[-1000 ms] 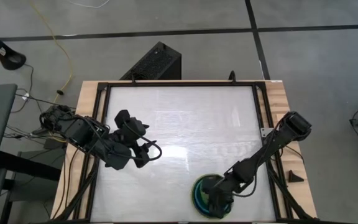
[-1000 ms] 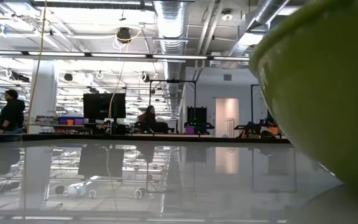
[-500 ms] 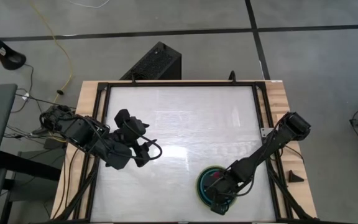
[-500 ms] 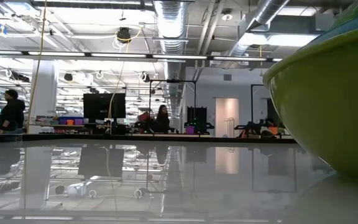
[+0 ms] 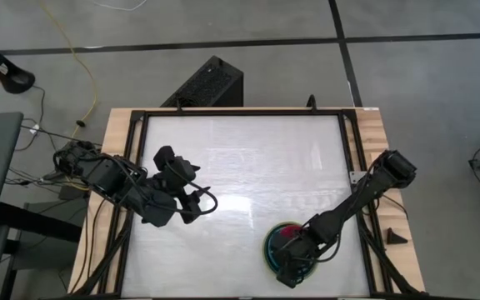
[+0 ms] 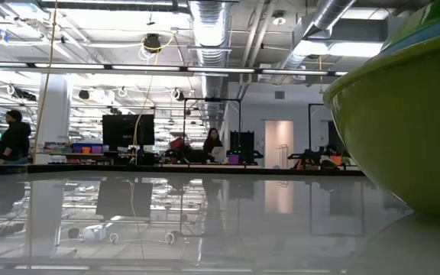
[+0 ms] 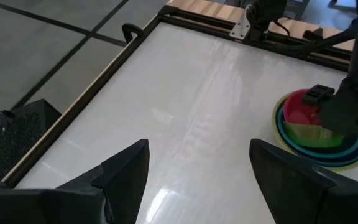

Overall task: Nest bowls inside each other
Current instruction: Adjust the green and red bowls

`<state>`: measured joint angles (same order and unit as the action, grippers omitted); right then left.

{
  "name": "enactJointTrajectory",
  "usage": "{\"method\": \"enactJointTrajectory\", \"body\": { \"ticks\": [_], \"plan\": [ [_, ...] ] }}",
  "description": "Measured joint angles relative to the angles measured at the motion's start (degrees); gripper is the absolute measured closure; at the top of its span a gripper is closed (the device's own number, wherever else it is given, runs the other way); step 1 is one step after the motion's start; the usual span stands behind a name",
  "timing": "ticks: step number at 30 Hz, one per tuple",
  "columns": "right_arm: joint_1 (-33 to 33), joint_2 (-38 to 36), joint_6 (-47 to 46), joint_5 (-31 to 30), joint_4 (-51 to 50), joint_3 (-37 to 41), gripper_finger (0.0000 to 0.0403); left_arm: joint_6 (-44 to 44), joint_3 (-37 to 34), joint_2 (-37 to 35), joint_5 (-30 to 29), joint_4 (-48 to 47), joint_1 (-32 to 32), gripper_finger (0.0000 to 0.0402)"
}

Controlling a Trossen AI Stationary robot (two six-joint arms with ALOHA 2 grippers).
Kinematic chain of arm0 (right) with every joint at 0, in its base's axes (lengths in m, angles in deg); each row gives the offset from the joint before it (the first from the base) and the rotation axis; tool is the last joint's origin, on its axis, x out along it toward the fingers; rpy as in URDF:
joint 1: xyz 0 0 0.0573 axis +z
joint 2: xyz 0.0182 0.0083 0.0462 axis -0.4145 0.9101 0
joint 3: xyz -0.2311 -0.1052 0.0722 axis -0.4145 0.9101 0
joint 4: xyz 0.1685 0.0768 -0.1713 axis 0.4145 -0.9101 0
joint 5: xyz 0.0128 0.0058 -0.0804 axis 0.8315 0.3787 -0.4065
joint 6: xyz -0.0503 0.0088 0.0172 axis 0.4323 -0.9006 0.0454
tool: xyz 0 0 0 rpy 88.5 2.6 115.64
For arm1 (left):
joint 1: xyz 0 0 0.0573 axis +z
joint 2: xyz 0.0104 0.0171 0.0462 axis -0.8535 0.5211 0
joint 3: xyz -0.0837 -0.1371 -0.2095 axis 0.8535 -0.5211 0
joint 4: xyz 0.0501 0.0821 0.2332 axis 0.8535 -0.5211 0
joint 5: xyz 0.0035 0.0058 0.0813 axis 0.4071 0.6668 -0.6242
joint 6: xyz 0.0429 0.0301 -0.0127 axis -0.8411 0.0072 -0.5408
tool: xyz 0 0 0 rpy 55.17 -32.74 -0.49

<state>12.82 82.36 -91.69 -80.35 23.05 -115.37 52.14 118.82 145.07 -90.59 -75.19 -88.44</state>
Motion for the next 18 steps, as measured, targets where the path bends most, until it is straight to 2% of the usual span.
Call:
{"method": "enactJointTrajectory", "body": {
  "ticks": [8,13,18],
  "plan": [
    [2.21,-0.19,-2.32,-11.79,-4.53,-7.03,0.0122,-1.08,0.00,0.00,0.00,-0.01,0.00,0.0136],
    [2.49,-0.17,-4.52,-12.68,-5.30,-7.19,0.0138,-1.97,0.00,0.00,0.00,-0.02,0.00,0.0136],
    [2.47,-0.17,-4.81,-13.19,-6.12,-7.23,0.0194,-1.98,0.00,0.00,0.00,-0.02,0.00,0.0136]
  ]
}}
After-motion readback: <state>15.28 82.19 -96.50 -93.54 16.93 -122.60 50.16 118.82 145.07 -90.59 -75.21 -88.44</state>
